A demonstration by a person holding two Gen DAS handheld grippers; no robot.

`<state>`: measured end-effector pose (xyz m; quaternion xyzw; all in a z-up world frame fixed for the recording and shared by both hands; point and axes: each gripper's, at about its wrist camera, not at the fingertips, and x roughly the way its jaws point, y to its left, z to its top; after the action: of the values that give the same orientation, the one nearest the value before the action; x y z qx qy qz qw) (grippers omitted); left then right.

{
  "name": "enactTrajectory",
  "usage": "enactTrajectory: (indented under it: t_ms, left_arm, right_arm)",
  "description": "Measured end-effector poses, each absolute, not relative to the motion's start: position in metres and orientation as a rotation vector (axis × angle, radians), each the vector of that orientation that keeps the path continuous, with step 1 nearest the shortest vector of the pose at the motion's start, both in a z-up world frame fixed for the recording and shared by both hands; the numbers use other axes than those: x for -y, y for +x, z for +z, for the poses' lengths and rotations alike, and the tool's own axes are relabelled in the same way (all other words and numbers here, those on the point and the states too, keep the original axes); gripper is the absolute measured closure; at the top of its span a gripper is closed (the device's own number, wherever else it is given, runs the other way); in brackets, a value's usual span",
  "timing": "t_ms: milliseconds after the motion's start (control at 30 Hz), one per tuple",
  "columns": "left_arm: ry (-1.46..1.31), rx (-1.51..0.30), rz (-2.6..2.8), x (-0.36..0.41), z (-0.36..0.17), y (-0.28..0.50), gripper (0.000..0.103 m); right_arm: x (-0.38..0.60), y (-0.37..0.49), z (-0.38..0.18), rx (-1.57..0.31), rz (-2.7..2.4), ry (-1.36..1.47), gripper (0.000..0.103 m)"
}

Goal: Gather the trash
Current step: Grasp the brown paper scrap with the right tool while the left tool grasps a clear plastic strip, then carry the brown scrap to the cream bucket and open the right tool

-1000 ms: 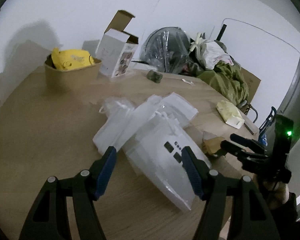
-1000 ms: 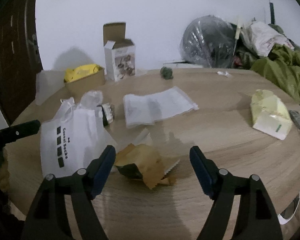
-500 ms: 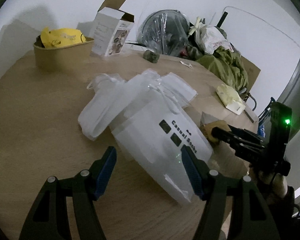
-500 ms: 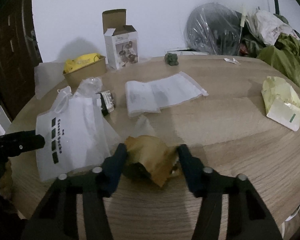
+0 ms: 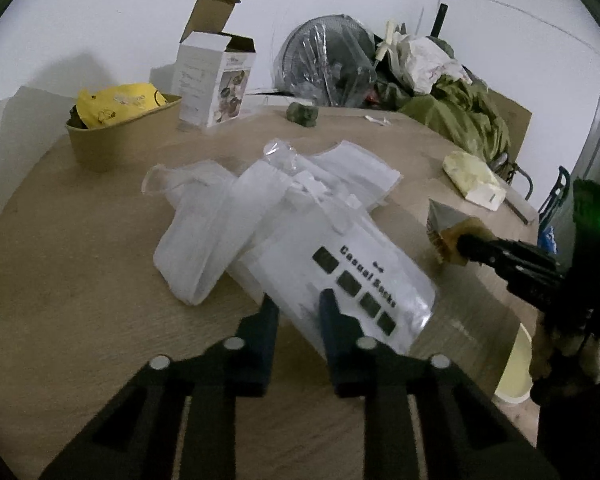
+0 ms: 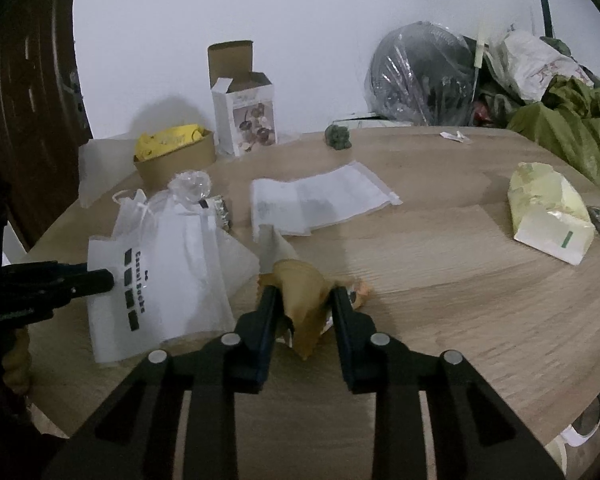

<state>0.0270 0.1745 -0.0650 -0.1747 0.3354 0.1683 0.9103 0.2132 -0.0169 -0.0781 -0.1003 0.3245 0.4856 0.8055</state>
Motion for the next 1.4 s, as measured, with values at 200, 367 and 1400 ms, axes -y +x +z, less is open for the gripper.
enactTrajectory:
  t_ms: [200,367,1400]
  left_arm:
    - [-0.323,-0.625,0.331,-0.166,-0.046,0.018,0.096]
    - [-0.298,-0.560,0.294,-0.154,-0.027,0.010,0.099]
    - [-0.137,-0.450,0.023,-0.061,0.019,0.044,0.100]
  right_arm:
    - [0.027,0.212,-0.073,-0.672,1.023,-0.205,0.078]
    - [0.036,0.210,-0.066,-0.647,1.012,-0.192,0.078]
    - [0.149,0.202,-0.046,-0.552,0.835,-0.086,0.078]
